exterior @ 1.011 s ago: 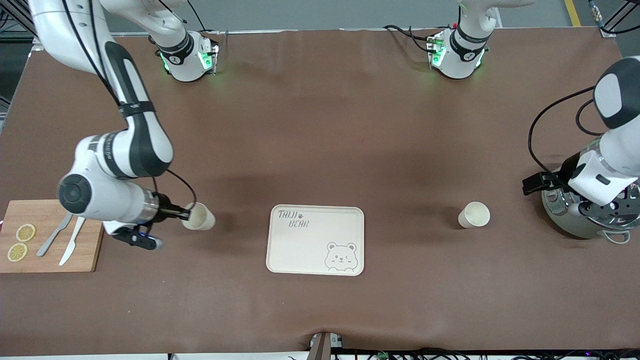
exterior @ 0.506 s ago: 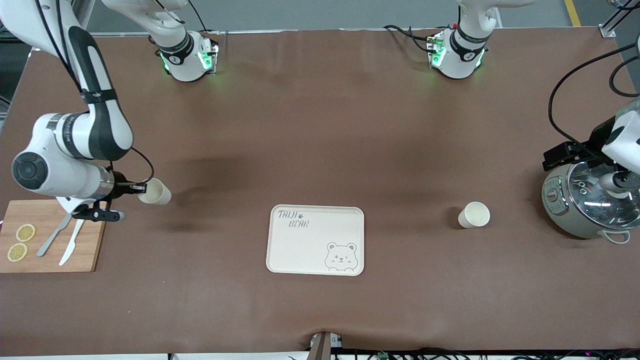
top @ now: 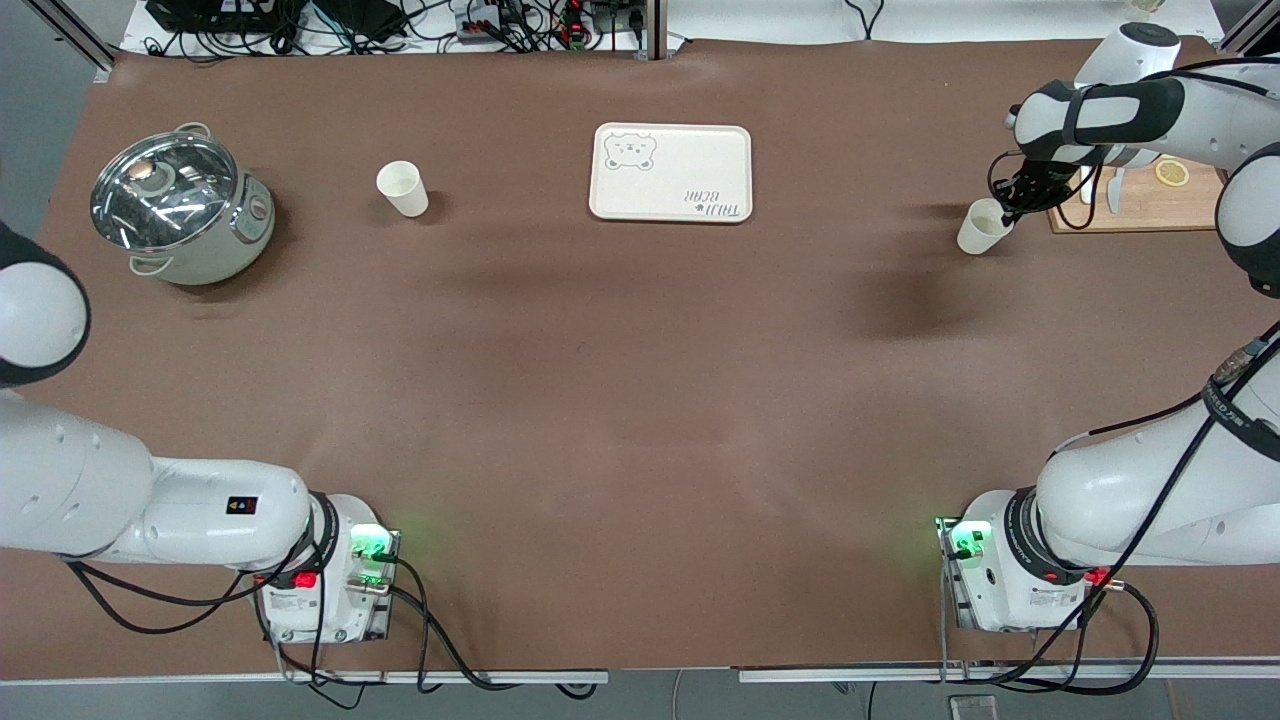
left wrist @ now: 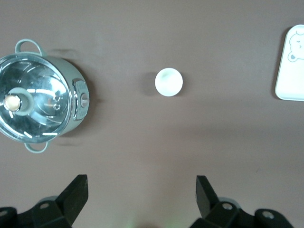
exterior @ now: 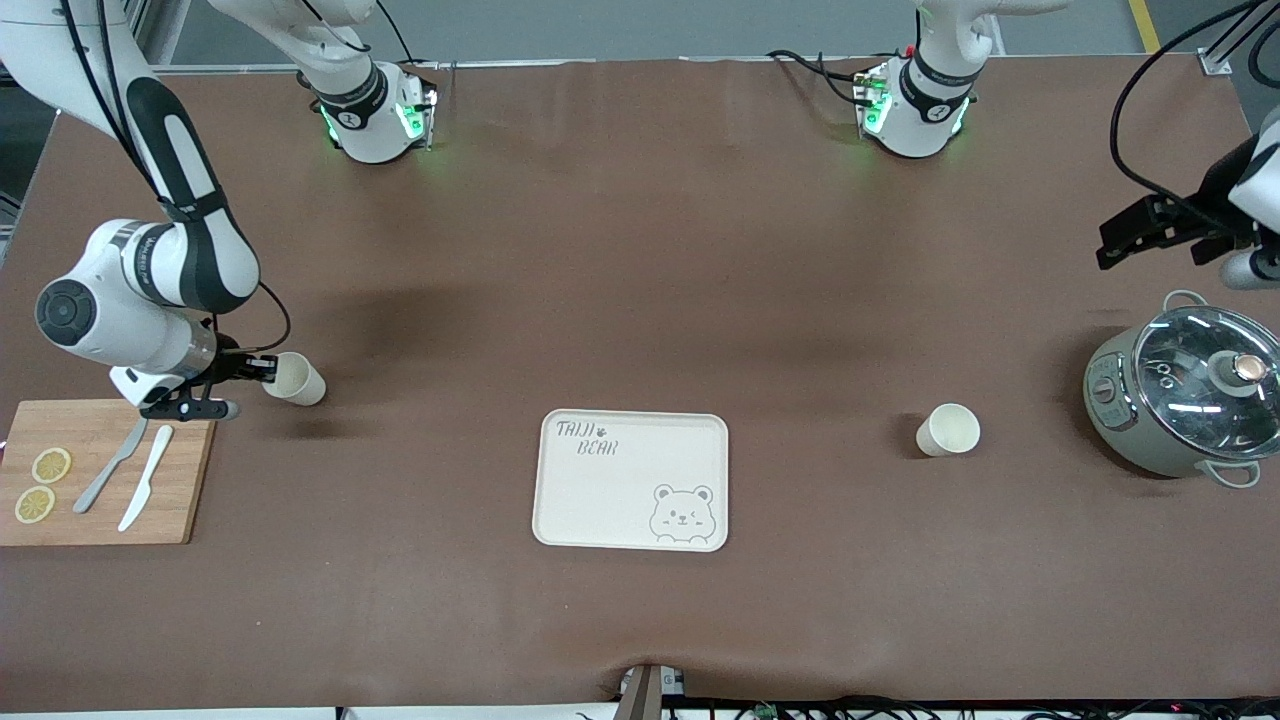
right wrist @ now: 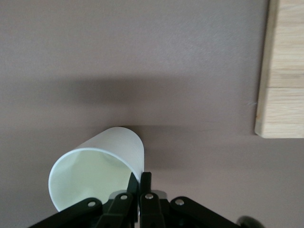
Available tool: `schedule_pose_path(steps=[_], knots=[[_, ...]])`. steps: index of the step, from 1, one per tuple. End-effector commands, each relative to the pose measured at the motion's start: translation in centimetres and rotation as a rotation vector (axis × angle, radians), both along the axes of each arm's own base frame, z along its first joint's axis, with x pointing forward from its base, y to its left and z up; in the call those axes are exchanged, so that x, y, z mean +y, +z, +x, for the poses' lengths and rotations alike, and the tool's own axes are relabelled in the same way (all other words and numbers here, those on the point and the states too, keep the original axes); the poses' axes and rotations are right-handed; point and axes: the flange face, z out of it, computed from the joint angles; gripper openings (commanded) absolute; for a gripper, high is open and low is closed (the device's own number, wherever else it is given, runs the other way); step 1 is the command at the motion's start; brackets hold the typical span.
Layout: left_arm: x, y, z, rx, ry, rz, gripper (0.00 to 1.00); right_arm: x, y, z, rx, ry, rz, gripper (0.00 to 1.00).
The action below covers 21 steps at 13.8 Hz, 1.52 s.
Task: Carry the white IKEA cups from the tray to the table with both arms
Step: 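Place the cup near the cutting board with the right gripper and withdraw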
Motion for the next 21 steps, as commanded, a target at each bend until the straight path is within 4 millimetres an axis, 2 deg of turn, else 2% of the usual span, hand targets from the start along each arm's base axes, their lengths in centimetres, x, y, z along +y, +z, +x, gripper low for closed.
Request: schedule_pose_path(steps=[1,3,5,6,8,9,11,13,14,16,19,21], knots=[[-0.2,0.3,-2.8,0.014,0.01,0.033,1.0,-0.1,0.7,0.3,-0.006,0.004,-0.004,1.0],[-0.2,0.0,-2.7,0.03,0.004,0.03,1.0,-0.1,2.9,1.8,0.007,0.005,0.002,1.0],[0.0,0.4,-2.9,0.025,0.012,0.025,1.0,0.4,6.8,4.3,-0.003,0.019,0.005,1.0],[0.1,0.7,-3.0,0.021,0.013,0.025,1.0,0.9,9.5,5.8,-0.009,0.028,0.01,1.0],[0.1,1.2,-3.4,0.013,0.015,0.024,1.0,3.4,15.8,9.5,-0.022,0.072,0.011,1.0],[0.2,1.3,-3.5,0.015,0.017,0.025,1.0,4.2,18.7,10.7,-0.024,0.092,0.006,1.0],[0.4,1.9,-4.2,0.021,0.022,0.026,1.0,5.1,24.8,11.3,-0.032,0.109,-0.007,1.0],[1.2,2.6,-5.1,0.029,0.037,0.028,1.0,5.7,28.5,10.2,-0.02,0.106,0.009,1.0],[1.3,2.9,-5.3,0.026,0.034,0.025,1.0,6.0,31.7,8.3,-0.023,0.096,0.01,1.0],[0.8,3.2,-5.4,0.019,0.023,0.024,1.0,7.9,35.1,6.1,-0.025,0.014,-0.009,1.0],[0.3,4.2,-5.4,-0.004,0.019,0.002,1.0,8.2,39.0,2.4,-0.006,-0.036,-0.014,1.0],[0.1,3.9,-5.2,0.002,0.023,0.003,1.0,8.5,40.7,-0.1,-0.017,-0.032,-0.014,1.0]])
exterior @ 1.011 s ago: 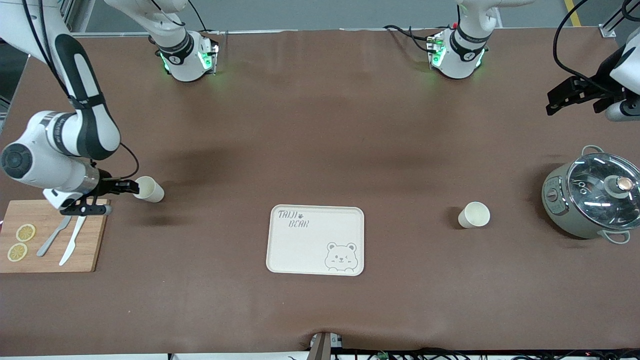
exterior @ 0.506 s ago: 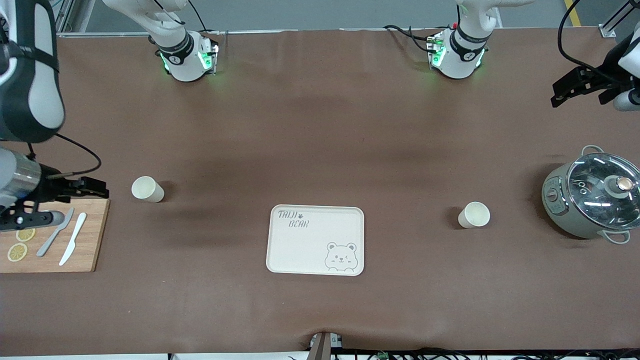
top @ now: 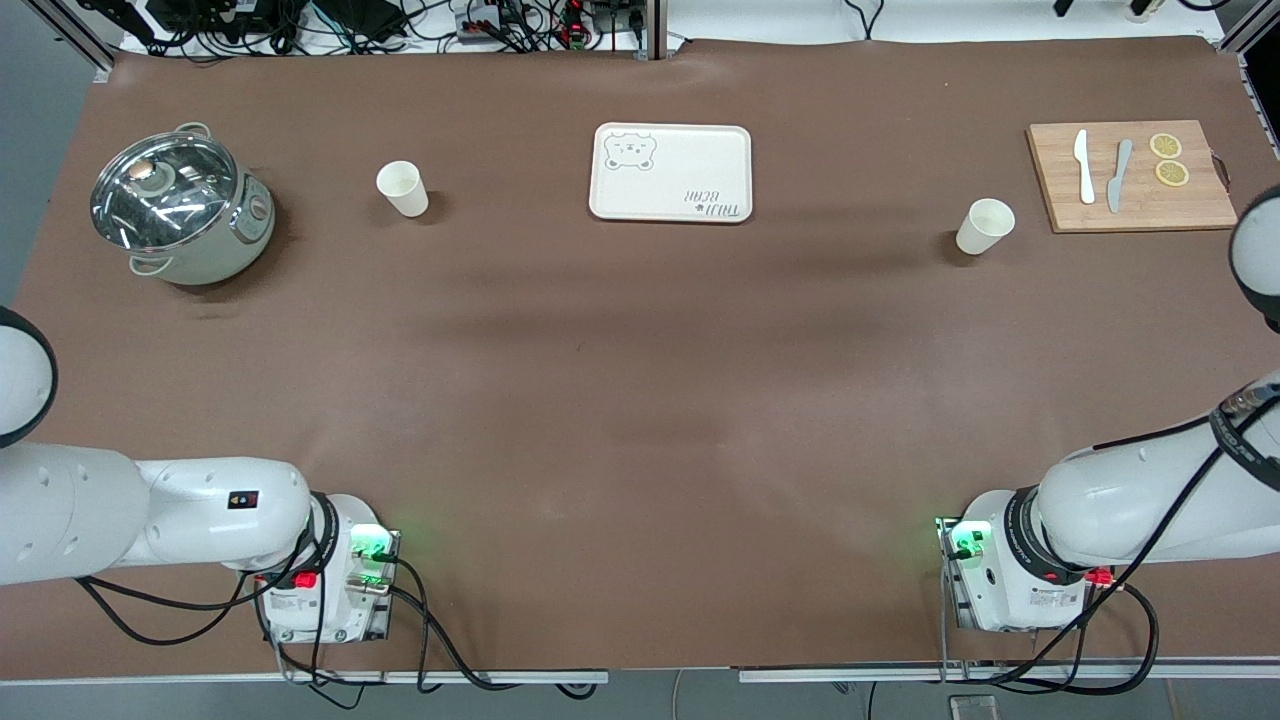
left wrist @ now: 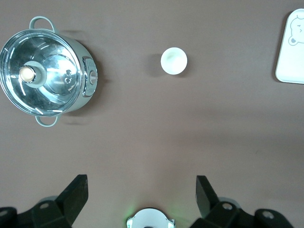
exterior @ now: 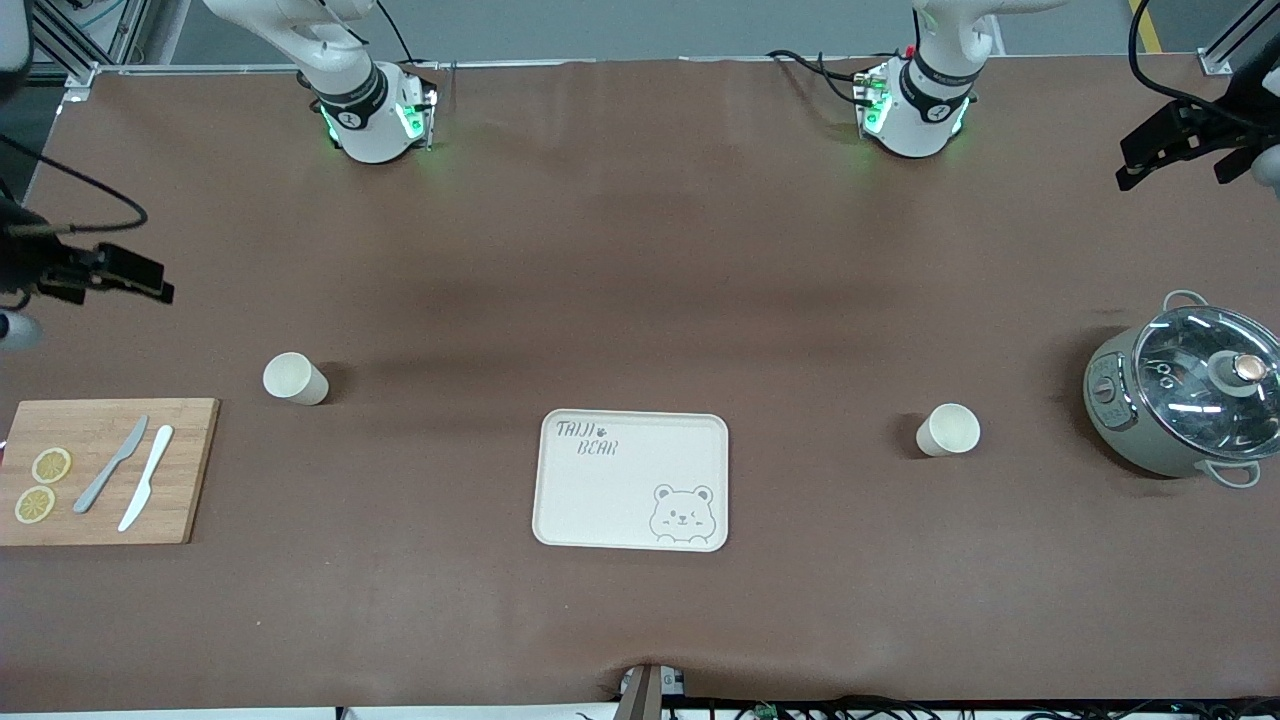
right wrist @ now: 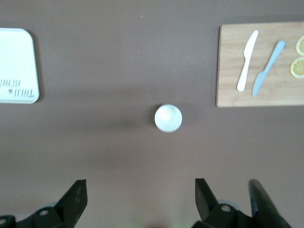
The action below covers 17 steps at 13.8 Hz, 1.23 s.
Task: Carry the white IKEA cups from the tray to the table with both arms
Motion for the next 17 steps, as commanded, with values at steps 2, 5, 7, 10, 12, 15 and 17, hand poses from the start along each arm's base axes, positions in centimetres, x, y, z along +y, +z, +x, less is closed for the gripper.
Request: schedule_pose_path(steps=[2,5,7,10,12,15,17], knots=[[-0.2,0.4,-0.1,-0.002,0.011,-0.007,1.0,-0.3,2.3,-4.7,-0.017,-0.023,-0.009,1.0],[0.0,0.6,-0.1,-0.005,0.014,-0.009,1.0,-0.9,1.9,-5.9,-0.008,-0.035,-0.014,1.0],[0.0,0.5,0.0,-0.006,0.014,-0.009,1.0,-1.2,1.3,-5.8,0.001,-0.038,-0.018,1.0],[-0.2,0.3,0.3,-0.011,0.01,-0.01,1.0,-0.7,1.9,-5.0,-0.052,-0.031,-0.014,1.0],[-0.3,0.3,0.3,-0.013,0.01,-0.01,1.0,-1.0,2.1,-4.6,-0.082,-0.025,-0.009,1.0],[-0.2,0.2,0.4,-0.013,0.01,-0.01,1.0,-1.1,2.2,-4.4,-0.088,-0.029,-0.014,1.0],[-0.2,0.2,0.4,-0.013,0.01,-0.01,1.0,-1.2,2.2,-4.4,-0.086,-0.037,-0.022,1.0]])
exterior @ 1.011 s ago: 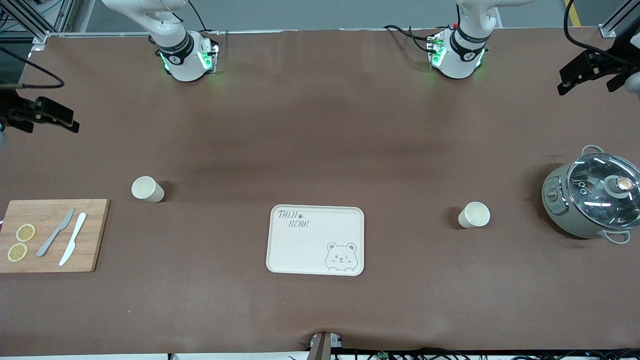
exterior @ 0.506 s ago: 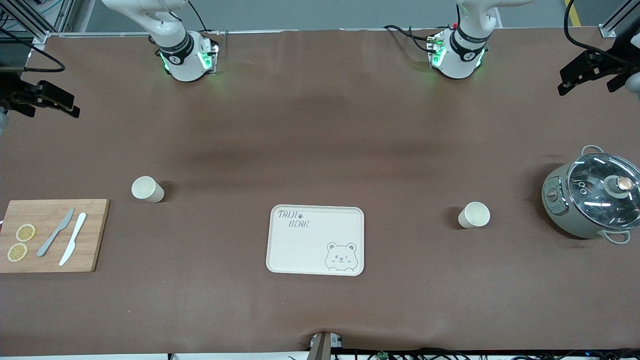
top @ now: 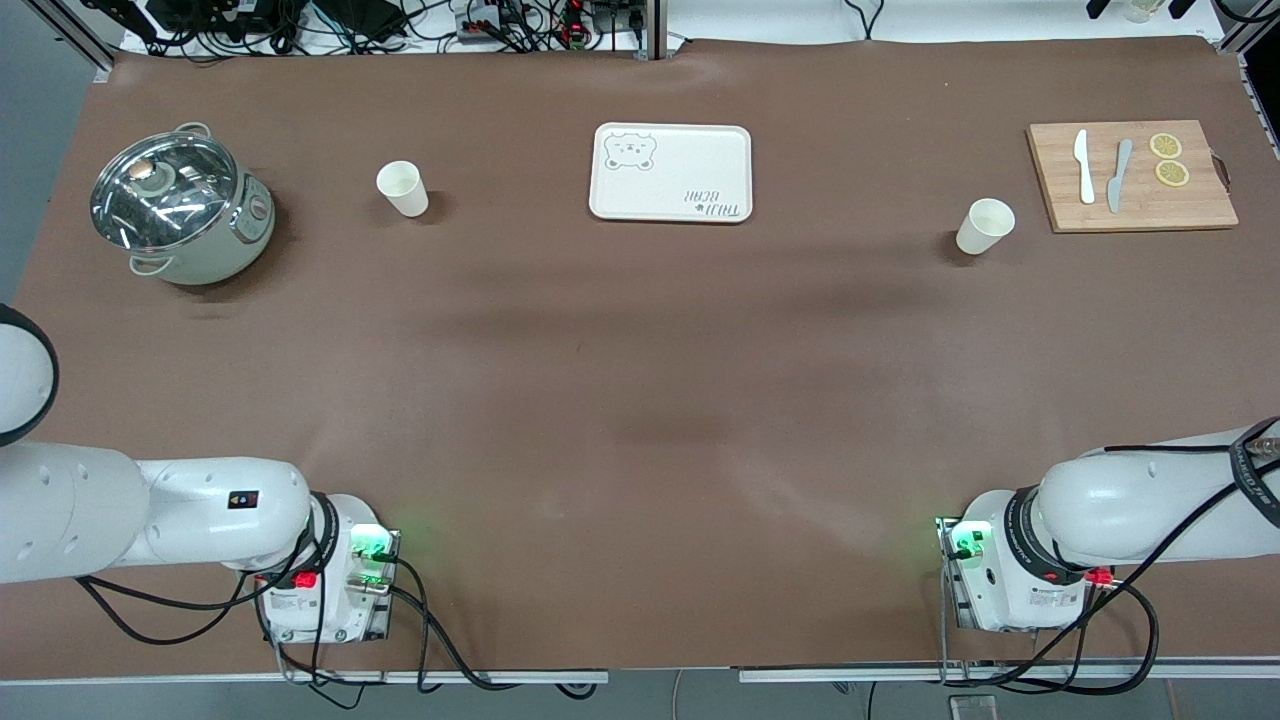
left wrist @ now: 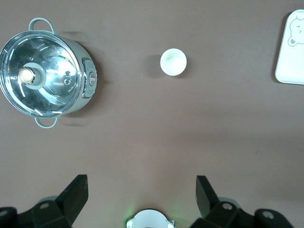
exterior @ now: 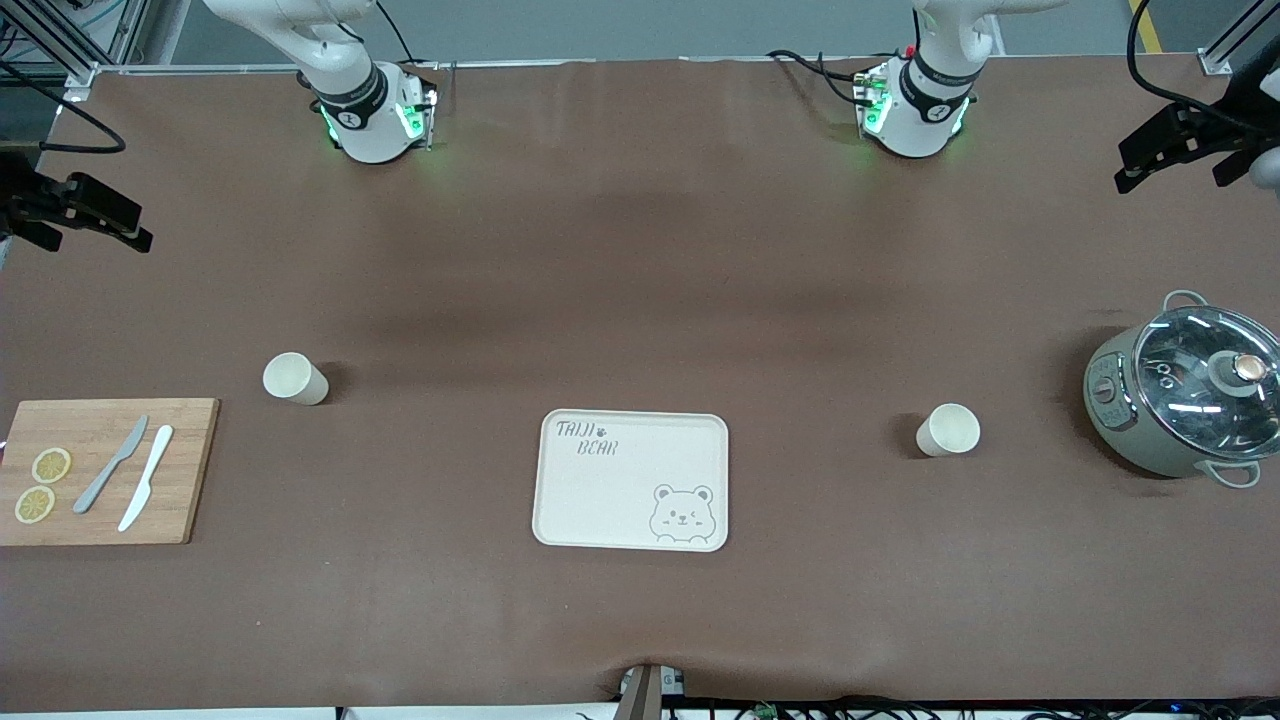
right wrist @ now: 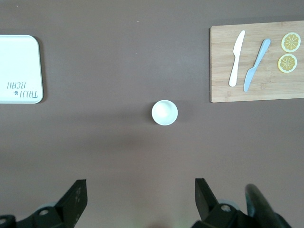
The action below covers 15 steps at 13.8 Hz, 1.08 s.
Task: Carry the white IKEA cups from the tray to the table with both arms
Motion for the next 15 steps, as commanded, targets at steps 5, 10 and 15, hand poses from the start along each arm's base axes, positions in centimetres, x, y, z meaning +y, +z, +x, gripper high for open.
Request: schedule_pose_path(steps=[5,10,15], knots=[[-0.2,0.5,0.3,-0.021,0.011,-0.01,1.0,0.0,0.4,-0.2,-0.005,0.004,-0.067,1.0],[-0.5,0.3,0.4,-0.021,0.004,-0.009,1.0,-0.4,0.3,-0.3,-0.001,-0.007,-0.057,1.0],[0.3,-0.9,1.5,0.0,-0.001,-0.01,1.0,-0.6,0.3,-0.3,0.0,-0.01,-0.055,1.0]])
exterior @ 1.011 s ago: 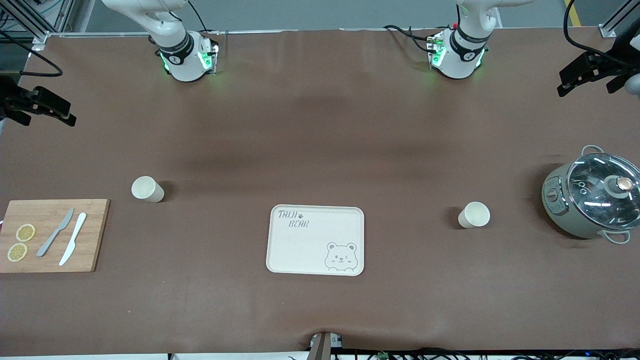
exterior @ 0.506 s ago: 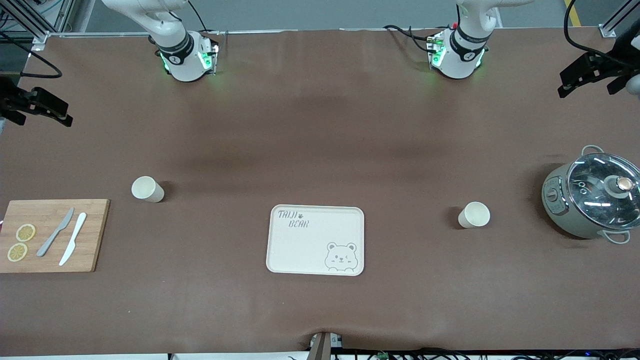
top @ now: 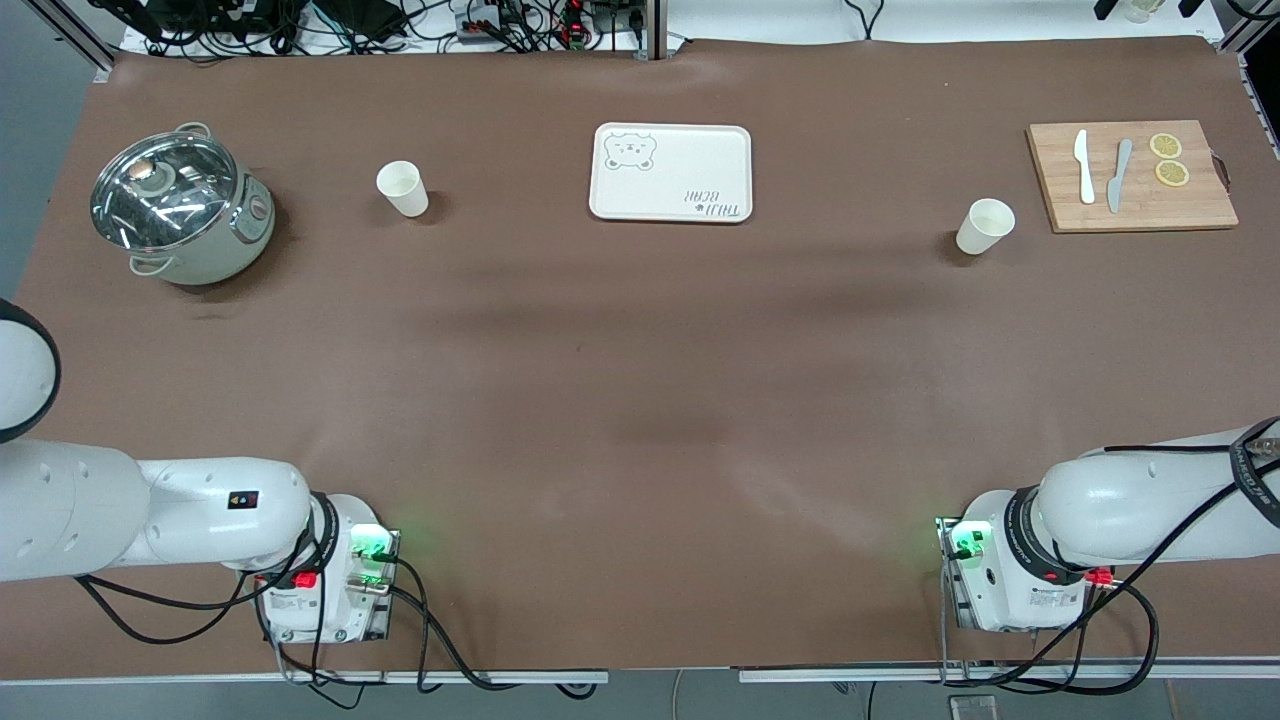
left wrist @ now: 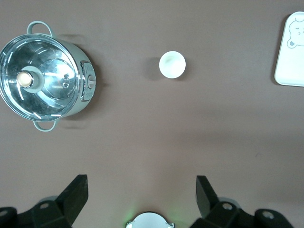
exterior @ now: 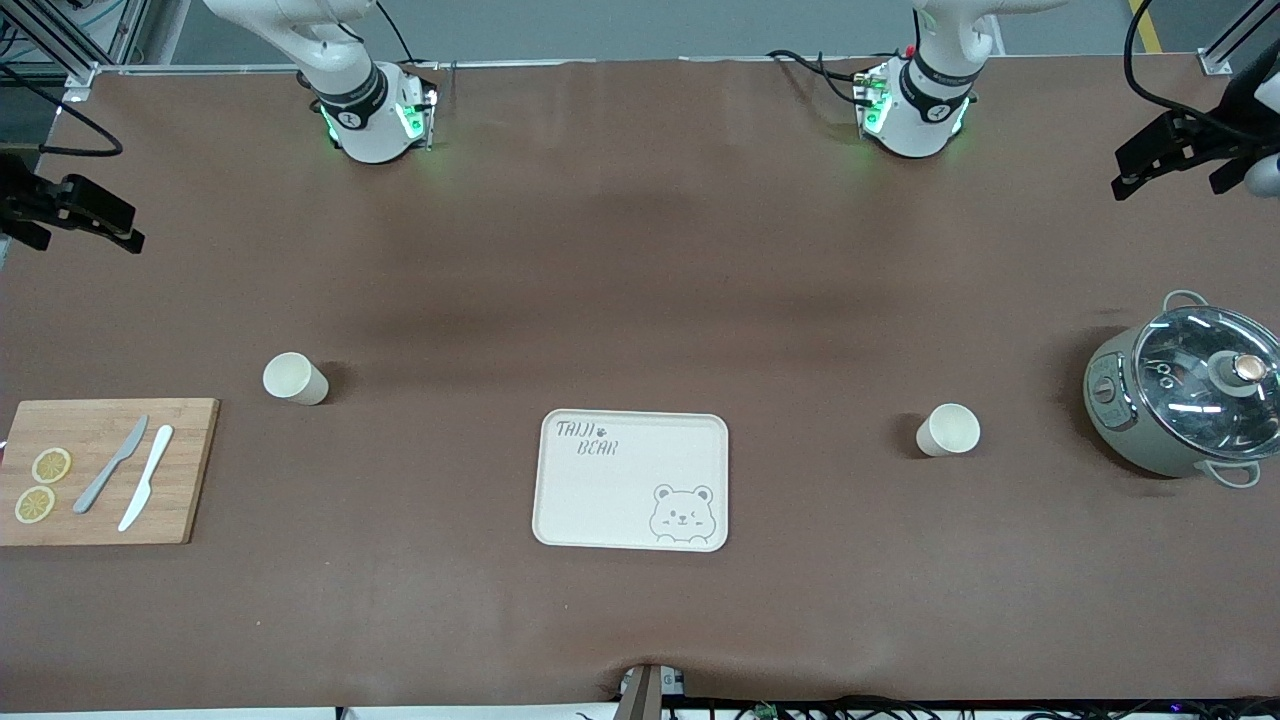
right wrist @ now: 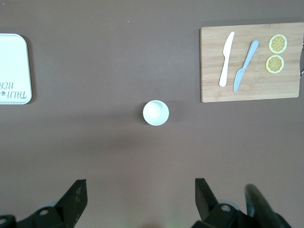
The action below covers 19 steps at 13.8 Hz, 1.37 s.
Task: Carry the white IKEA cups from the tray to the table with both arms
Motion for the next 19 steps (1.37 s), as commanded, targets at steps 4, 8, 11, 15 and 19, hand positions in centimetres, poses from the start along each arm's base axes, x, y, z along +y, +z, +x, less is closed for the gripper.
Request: schedule_pose_path(steps=[4,8,11,15,19], knots=[[0.0,0.6,1.8,-0.023,-0.008,-0.014,1.0,-0.3,0.2,-0.3,0.002,-0.011,-0.014,1.0],[-0.3,0.1,2.2,-0.012,-0.01,-0.007,1.0,-0.6,0.2,-0.3,0.003,-0.016,-0.014,1.0],[-0.2,0.1,2.2,-0.012,-0.007,-0.005,1.0,-0.6,0.2,-0.3,0.002,-0.016,-0.014,1.0],[-0.1,0.1,2.2,-0.013,-0.005,-0.002,1.0,-0.6,0.2,-0.3,0.002,-0.016,-0.014,1.0],[-0.4,0.1,2.2,-0.012,-0.007,-0.009,1.0,-0.6,0.1,-0.3,0.003,-0.016,-0.014,1.0]])
